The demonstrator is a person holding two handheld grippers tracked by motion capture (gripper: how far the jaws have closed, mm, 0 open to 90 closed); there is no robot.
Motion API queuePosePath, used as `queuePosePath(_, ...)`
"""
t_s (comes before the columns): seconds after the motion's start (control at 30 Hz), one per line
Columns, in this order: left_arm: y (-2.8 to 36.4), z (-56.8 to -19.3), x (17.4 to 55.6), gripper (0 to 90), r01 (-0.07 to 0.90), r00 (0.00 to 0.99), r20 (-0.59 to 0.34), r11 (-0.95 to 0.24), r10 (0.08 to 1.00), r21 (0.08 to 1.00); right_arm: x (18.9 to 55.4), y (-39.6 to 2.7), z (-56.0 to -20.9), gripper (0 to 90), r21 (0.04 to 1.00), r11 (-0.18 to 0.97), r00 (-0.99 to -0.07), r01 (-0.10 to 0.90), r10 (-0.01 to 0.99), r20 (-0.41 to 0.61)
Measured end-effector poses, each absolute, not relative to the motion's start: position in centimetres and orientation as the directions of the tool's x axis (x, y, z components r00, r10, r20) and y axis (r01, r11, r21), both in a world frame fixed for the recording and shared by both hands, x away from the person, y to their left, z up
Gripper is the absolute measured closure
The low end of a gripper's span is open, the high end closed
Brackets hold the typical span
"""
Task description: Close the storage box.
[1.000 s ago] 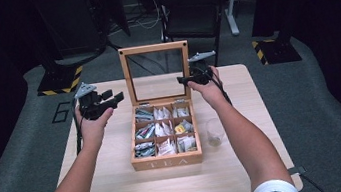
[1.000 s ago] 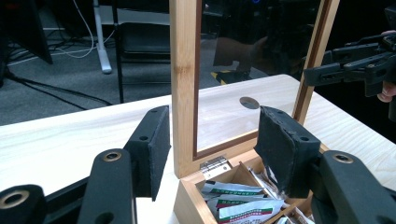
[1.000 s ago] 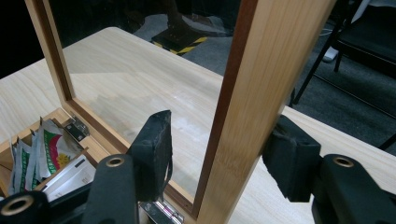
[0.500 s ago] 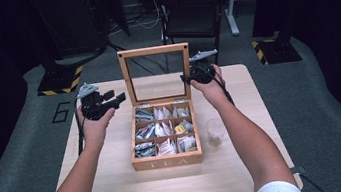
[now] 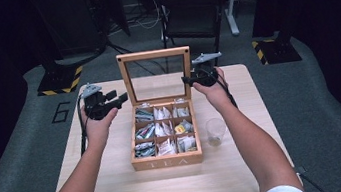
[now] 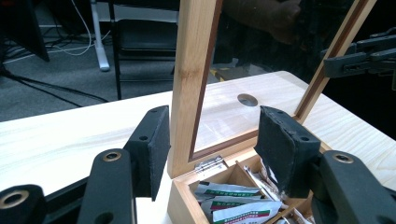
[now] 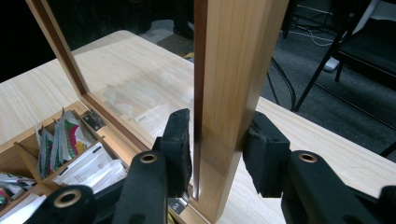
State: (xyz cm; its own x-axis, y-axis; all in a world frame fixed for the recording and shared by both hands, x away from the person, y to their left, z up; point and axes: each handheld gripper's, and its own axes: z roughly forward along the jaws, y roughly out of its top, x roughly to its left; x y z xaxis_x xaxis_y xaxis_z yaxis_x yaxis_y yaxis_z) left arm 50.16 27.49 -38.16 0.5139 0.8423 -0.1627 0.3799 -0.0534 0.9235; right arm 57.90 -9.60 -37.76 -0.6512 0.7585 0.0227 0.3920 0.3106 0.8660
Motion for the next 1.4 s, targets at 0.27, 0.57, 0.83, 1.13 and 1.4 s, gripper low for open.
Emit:
queuePosePath(0.27, 26.9, -38.0, 50.2, 45.9, 0.373, 0.519, -0.151, -0.064, 0.841, 0.926, 57.1, -9.9, -37.9, 63.0, 0.877, 0.283, -0.658, 0.389, 0.751, 0.049)
queuePosePath(0.57, 26.2, -37.5, 50.2, 47.0, 0.347, 0.532, -0.120, -0.087, 0.838, 0.934, 56.3, -10.1, -38.0, 62.6, 0.880, 0.286, -0.669, 0.378, 0.742, 0.047)
queuePosePath(0.83, 25.9, -37.4, 50.3, 49.9, 0.328, 0.538, -0.099, -0.100, 0.837, 0.939, 55.7, -10.3, -38.1, 61.2, 0.888, 0.279, -0.683, 0.365, 0.728, 0.052)
queuePosePath(1.13, 25.6, -37.4, 50.5, 53.2, 0.316, 0.530, -0.079, -0.110, 0.844, 0.942, 55.2, -10.6, -38.1, 60.9, 0.892, 0.268, -0.690, 0.365, 0.720, 0.066)
queuePosePath(1.4, 25.5, -36.9, 50.8, 59.3, 0.308, 0.522, -0.066, -0.116, 0.851, 0.944, 54.9, -10.6, -38.1, 60.2, 0.892, 0.270, -0.696, 0.362, 0.715, 0.066)
